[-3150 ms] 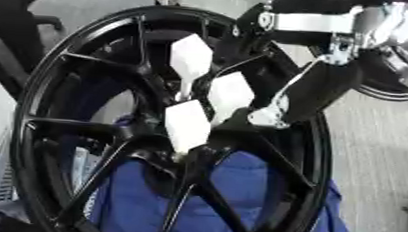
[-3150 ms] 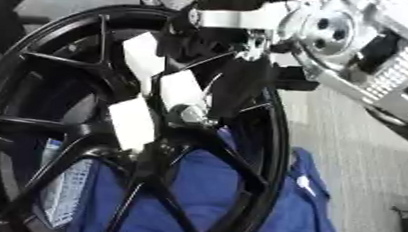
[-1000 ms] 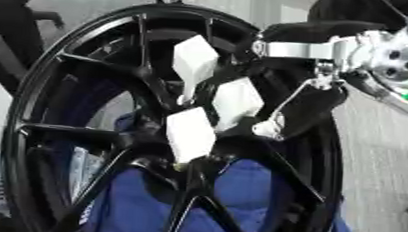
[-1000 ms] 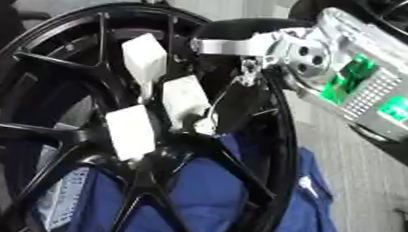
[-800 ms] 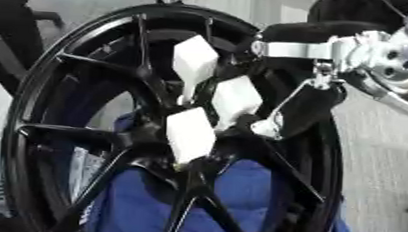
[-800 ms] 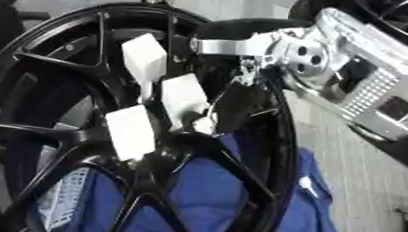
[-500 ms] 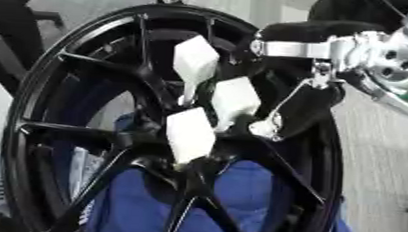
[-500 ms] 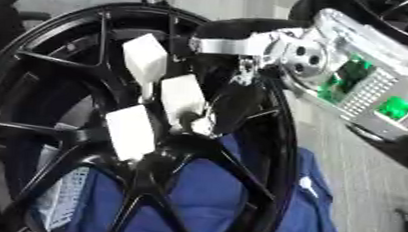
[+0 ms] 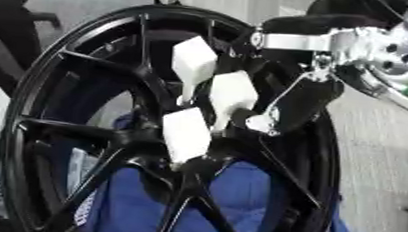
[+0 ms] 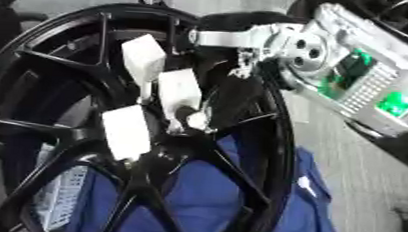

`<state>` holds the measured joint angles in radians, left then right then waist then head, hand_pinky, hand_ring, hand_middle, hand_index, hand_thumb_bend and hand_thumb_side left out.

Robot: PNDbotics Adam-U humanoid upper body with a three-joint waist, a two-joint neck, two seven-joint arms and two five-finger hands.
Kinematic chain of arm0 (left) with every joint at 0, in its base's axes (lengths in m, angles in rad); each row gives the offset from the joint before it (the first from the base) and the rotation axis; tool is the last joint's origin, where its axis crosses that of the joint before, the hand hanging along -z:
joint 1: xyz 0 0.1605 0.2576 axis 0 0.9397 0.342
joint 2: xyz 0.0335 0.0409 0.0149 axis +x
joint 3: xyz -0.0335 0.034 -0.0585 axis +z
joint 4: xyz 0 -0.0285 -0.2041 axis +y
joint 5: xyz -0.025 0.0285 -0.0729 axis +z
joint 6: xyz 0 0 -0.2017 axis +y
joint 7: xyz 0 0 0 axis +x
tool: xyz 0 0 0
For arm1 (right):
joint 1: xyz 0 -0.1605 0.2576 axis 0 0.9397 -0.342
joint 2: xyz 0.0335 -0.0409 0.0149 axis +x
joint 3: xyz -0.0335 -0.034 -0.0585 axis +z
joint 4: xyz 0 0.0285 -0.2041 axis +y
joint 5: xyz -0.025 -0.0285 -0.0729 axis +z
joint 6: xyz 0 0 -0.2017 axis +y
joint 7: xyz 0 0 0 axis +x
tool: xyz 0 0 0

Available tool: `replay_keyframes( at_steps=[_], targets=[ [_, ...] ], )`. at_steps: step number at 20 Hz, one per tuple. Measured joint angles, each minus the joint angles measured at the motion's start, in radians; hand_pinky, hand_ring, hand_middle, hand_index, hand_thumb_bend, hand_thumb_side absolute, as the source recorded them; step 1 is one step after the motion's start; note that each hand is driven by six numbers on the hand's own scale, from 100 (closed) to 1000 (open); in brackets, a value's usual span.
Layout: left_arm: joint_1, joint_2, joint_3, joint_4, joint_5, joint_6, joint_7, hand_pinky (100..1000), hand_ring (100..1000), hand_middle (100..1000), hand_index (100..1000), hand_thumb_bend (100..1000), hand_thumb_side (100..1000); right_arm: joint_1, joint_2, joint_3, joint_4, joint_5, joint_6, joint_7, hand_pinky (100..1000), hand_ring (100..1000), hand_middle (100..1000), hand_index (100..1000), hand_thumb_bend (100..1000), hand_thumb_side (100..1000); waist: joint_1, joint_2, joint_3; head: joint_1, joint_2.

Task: Pull the pin out of the wheel hub.

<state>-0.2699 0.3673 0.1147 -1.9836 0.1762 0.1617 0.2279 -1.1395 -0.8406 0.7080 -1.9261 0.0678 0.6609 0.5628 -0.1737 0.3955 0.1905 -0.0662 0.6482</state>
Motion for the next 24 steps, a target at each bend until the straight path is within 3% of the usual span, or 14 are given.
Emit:
replay_keyframes(
  at_steps=[12,16,20,24],
  targets=[
    [0.011,0.000,0.002,0.000,0.015,0.001,0.006,855,755,572,724,100,682,0.006,-0.004,-0.134,0.129,-0.073,0.043,-0.089,815,651,366,539,100,100,0.021,-0.070,-0.020,-0.018,-0.008],
    [0.016,0.000,0.007,0.000,0.018,-0.001,0.011,854,754,572,723,100,679,0.038,-0.044,-0.207,0.157,-0.082,0.050,-0.136,806,640,364,547,100,100,0.028,-0.087,-0.033,-0.018,-0.001],
    [0.021,0.001,0.013,0.000,0.020,-0.004,0.019,854,754,570,723,100,678,0.161,-0.143,-0.321,0.154,-0.104,0.048,-0.198,814,650,404,585,100,100,0.031,-0.094,-0.041,-0.016,0.010],
    [0.024,0.001,0.019,0.000,0.020,-0.006,0.028,854,753,570,723,100,677,0.445,-0.285,-0.503,0.138,-0.127,0.032,-0.307,810,663,450,631,121,100,0.034,-0.094,-0.053,-0.006,0.015]
  ],
)
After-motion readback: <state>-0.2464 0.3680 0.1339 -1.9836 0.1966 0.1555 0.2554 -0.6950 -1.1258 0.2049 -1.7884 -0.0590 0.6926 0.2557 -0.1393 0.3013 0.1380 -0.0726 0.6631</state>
